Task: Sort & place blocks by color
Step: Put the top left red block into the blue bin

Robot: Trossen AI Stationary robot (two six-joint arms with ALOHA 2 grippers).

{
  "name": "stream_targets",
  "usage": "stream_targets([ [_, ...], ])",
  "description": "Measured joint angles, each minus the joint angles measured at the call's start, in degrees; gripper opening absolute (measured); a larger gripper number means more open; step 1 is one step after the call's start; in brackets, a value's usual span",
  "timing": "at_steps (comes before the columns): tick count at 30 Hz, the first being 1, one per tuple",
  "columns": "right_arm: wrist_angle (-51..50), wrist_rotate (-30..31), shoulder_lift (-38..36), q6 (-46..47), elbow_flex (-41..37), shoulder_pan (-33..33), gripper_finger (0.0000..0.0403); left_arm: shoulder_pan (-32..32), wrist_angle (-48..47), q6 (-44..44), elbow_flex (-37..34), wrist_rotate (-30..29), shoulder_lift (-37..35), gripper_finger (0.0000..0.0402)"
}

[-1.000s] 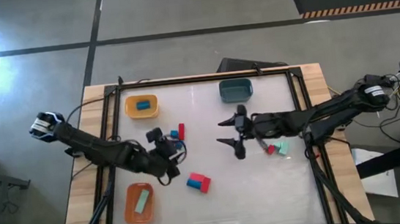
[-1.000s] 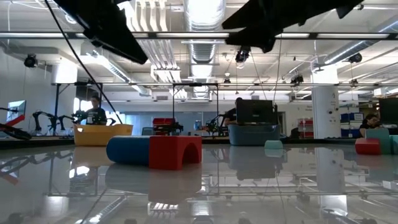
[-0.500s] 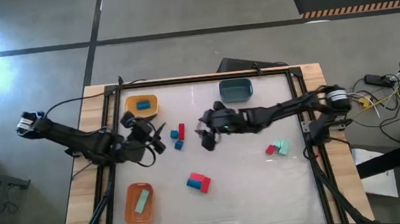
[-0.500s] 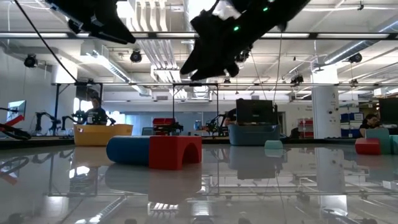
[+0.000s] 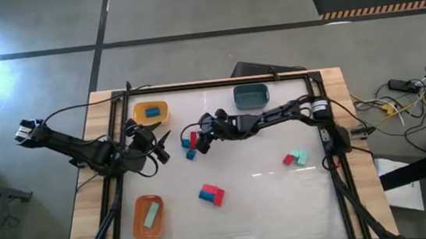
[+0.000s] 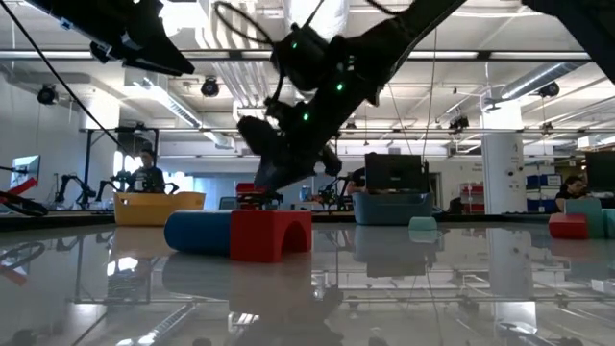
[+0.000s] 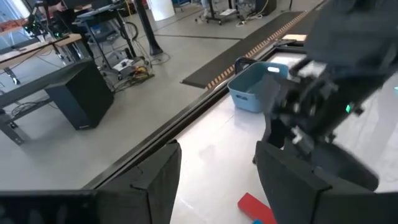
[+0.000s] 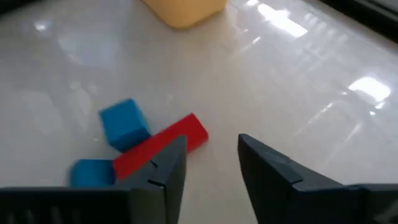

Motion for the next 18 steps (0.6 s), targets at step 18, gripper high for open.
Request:
stream_targets([
  [18, 18.1, -2.0, 10.0, -6.0, 1.0, 0.3, 0.001, -0.1, 0.8, 0.1, 0.2, 0.4, -0.8, 0.0191],
])
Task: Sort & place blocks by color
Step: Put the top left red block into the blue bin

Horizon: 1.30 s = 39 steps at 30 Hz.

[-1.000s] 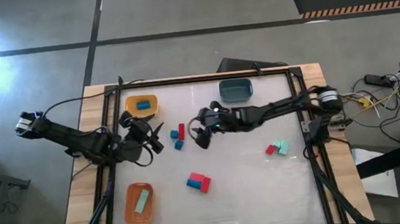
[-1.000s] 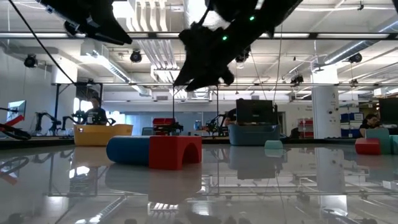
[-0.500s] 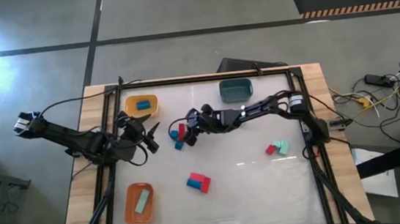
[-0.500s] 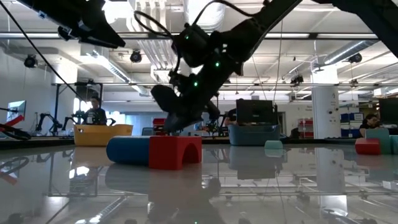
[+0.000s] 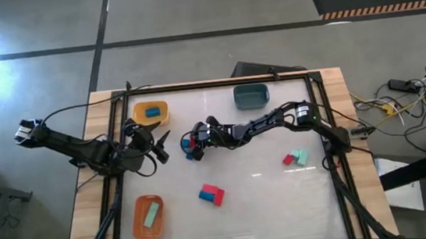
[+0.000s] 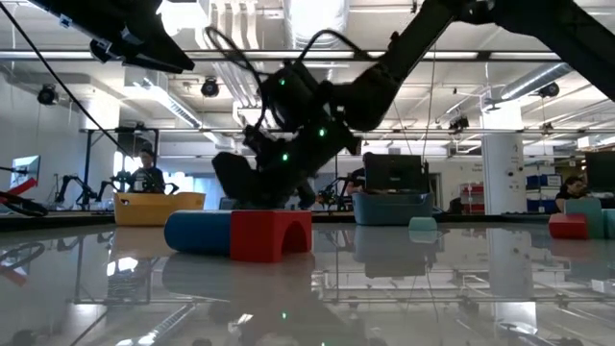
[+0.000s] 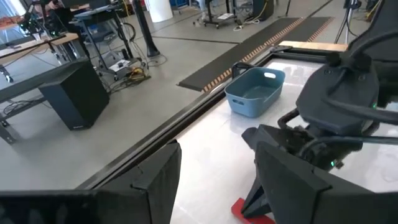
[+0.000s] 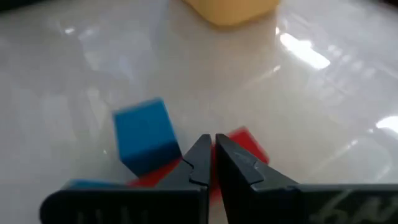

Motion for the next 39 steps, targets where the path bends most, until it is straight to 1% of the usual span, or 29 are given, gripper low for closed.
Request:
stream_targets([
  [2, -2.1, 0.0, -0.3, 0.0, 0.1, 0.0, 0.0009, 0.0, 0.0, 0.0, 0.0, 0.0, -0.1, 0.0191],
  [4, -4.6, 0.4, -0.9, -2.0, 0.1, 0.0, 0.0009, 0.0, -0.1, 0.0, 0.0, 0.0, -0.1, 0.0191],
  [11, -23.5, 0.5, -7.4, -12.6, 0.0, -0.2, 0.0009, 0.0, 0.1, 0.0, 0.0, -0.1, 0.1, 0.0191],
  [16, -30.0, -0.4, -13.2, -20.4, -0.1, -0.2, 0.0009, 0.0, 0.7, 0.0, -0.1, -0.1, 0.3, 0.0191],
  [17, -30.8, -2.5, -14.4, -24.1, -0.1, -0.3, 0.0009, 0.0, 0.8, 0.0, -0.1, -0.2, 0.4, 0.0191],
  [19, -33.2, -9.1, -16.3, -30.9, -0.1, -1.0, 0.0009, 0.0, 0.9, 0.0, -0.1, -0.2, 0.4, 0.0191],
  [21, -33.6, -16.8, -17.2, -33.1, -0.1, -2.2, 0.0015, 0.0, 1.5, 0.0, -0.1, -0.2, 0.7, 0.0191],
  [23, -34.8, -24.1, -17.5, -34.6, -0.1, -3.8, 0.003, 0.0, 1.2, 0.1, -0.1, -0.2, 0.8, 0.0191],
  [25, -34.9, -27.4, -17.1, -35.7, -0.1, -5.1, 0.0052, 0.0, 1.3, 0.1, -0.1, -0.2, 0.8, 0.0191],
  [26, -35.0, -28.0, -16.6, -36.7, -0.1, -5.6, 0.0065, 0.0, 1.3, 0.1, -0.1, -0.2, 0.8, 0.0191],
  [29, -34.7, -28.5, -14.5, -41.2, -0.1, -6.3, 0.0111, 0.0, 1.3, 0.1, -0.1, -0.2, 0.9, 0.0191],
  [32, -32.2, -28.5, -12.3, -45.3, -0.1, -6.3, 0.0156, 0.0, 1.3, 0.1, -0.1, -0.2, 0.9, 0.0191],
  [34, -30.4, -28.5, -10.9, -46.5, -0.1, -6.3, 0.0182, 0.0, 1.3, 0.1, -0.1, -0.2, 0.9, 0.0191],
  [37, -29.7, -28.2, -9.2, -46.8, -0.1, -6.6, 0.021, 0.0, 1.3, 0.1, -0.1, -0.2, 0.9, 0.0191],
  [39, -29.0, -28.2, -8.6, -46.8, 0.0, -6.7, 0.0219, 0.0, 1.3, 0.2, -0.1, -0.2, 0.9, 0.0191],
])
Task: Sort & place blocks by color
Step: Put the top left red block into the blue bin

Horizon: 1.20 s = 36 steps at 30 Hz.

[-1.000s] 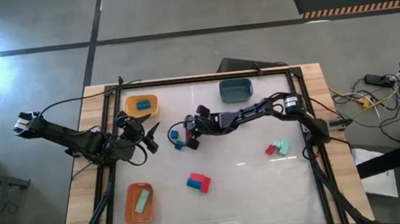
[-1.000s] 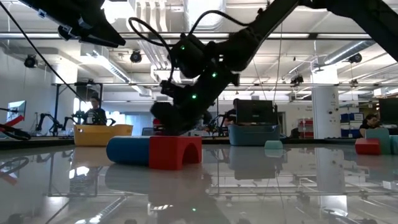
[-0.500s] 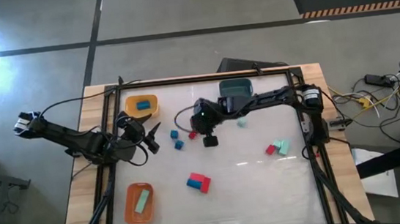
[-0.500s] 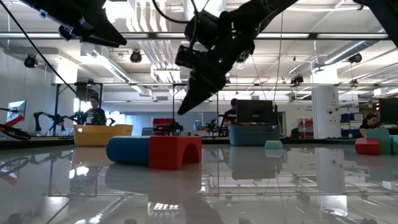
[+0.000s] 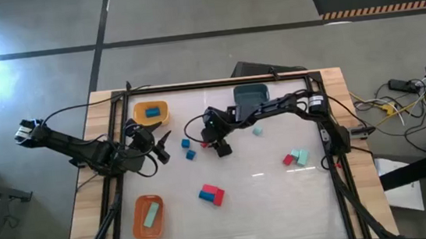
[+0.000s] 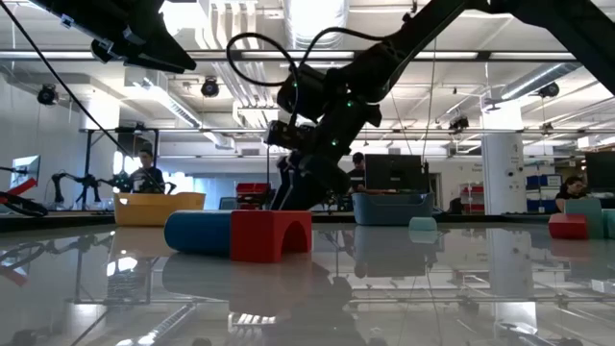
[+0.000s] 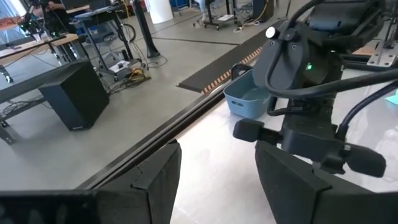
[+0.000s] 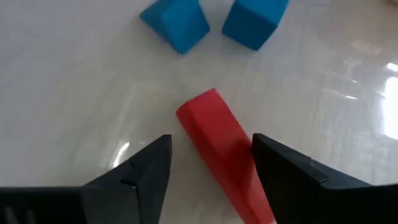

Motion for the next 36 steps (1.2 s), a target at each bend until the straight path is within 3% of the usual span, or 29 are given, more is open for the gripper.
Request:
stream_targets([
  [6, 2.2, -0.4, 2.6, -0.6, 0.1, -0.1, 0.0207, 0.0, 0.5, 1.4, 0.0, 0.2, 0.3, 0.0191],
  [14, 2.2, -0.5, 2.8, 4.1, 0.2, -0.2, 0.0091, 0.0, 1.9, 1.4, 0.1, 0.2, 1.2, 0.0191],
  [17, 0.4, 0.3, 1.1, 5.1, 0.1, -0.1, 0.0093, 0.0, 3.2, 1.4, 0.0, 0.0, 1.7, 0.0191],
  [20, -5.0, 3.3, -2.5, 5.0, -0.3, 0.2, 0.0093, 0.0, 3.0, 1.4, 0.1, 0.0, 2.4, 0.0191],
  [25, -16.8, 14.1, -11.7, 2.8, -0.1, -0.5, 0.0093, 0.0, 3.3, 1.3, 0.0, 0.0, 3.5, 0.0191],
  [30, -28.2, 21.7, -20.3, 1.1, -1.2, -6.9, 0.0093, 0.0, 4.9, 1.3, 0.2, 0.5, 5.4, 0.0191],
  [36, -23.0, 12.0, -26.9, -0.5, -8.7, -20.6, 0.0093, 0.0, 6.8, 1.4, 0.3, 1.1, 7.1, 0.0191],
])
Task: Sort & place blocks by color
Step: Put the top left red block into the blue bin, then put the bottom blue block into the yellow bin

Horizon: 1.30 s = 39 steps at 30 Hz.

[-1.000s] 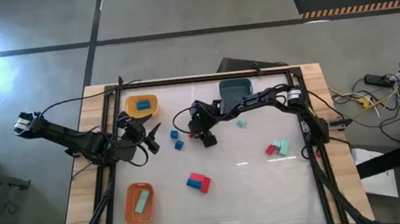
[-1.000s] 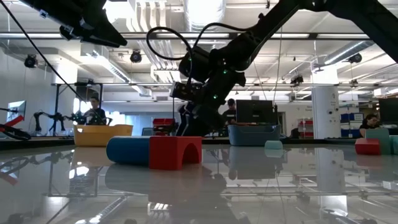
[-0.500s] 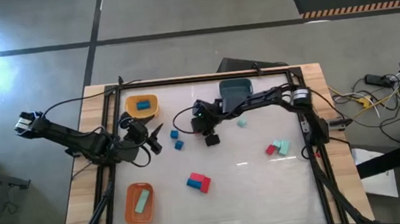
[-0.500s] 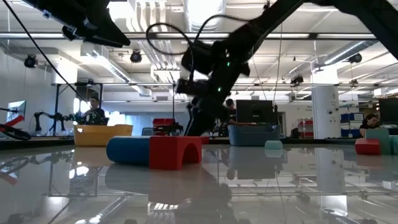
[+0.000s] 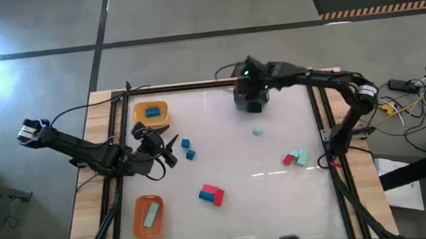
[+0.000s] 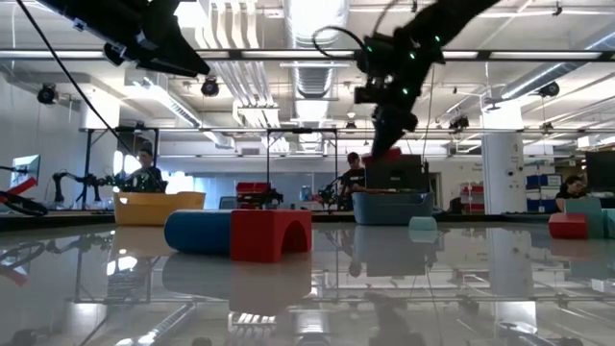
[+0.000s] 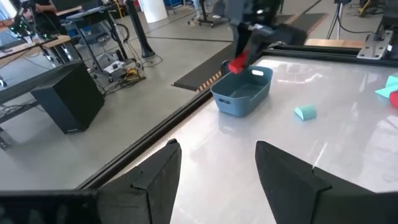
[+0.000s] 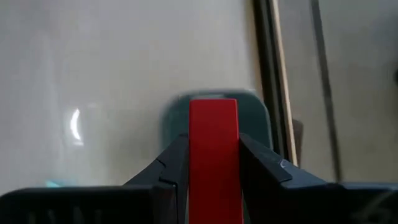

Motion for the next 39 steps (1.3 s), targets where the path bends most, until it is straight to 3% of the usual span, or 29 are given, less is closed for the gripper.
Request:
stream_targets([
  [3, 4.2, -4.0, 0.0, -1.2, -2.9, -4.4, 0.0093, 0.0, 1.1, 0.0, 0.0, 0.2, 0.5, 0.0191],
  [11, 9.8, -4.9, 5.8, -2.2, -4.9, -7.3, 0.0094, 0.0, 2.7, 0.0, 0.0, 0.4, 1.0, 0.0191],
  [19, 9.2, -4.9, 7.0, -0.1, -4.8, -7.3, 0.022, 0.0, 3.9, -0.3, 0.0, 3.5, 1.3, 0.0191],
  [24, 6.1, -5.8, 3.2, 5.3, -4.8, -6.1, 0.0228, 0.0, 4.2, -3.5, -0.2, 10.8, 1.2, 0.0191],
  [29, 6.3, -12.5, -2.0, 16.5, -6.7, -2.1, 0.0208, 0.0, 8.2, -4.5, 0.0, 19.9, 4.3, 0.0191],
  [39, 19.2, -12.5, -16.1, 29.6, -23.3, 18.0, 0.0172, -0.8, 10.1, -4.6, 5.6, 40.8, 16.5, 0.0191],
])
